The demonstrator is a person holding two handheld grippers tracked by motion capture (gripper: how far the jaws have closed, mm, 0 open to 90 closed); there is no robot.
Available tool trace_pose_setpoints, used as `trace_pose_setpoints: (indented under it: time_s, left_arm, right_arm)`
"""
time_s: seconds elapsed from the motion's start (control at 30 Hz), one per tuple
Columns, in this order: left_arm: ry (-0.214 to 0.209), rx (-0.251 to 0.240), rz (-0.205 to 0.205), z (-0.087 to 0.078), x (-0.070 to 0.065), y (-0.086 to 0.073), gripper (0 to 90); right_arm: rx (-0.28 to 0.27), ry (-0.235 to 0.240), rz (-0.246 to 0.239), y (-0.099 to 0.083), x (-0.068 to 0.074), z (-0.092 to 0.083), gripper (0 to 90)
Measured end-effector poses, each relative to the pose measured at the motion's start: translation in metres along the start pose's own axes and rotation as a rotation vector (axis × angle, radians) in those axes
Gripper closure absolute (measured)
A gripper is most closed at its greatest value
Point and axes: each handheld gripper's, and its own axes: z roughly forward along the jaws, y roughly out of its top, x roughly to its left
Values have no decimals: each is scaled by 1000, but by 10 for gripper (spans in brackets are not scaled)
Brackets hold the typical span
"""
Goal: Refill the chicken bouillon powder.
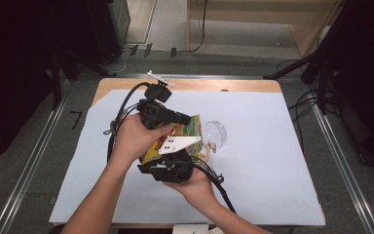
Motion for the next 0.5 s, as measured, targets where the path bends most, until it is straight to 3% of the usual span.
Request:
trace_pose_setpoints:
  time_s: [0.5]
  left_arm:
    - [-4,-12,5,0,-3,0,825]
  right_arm:
    - [-15,-11,-2,-2,0,-1,777]
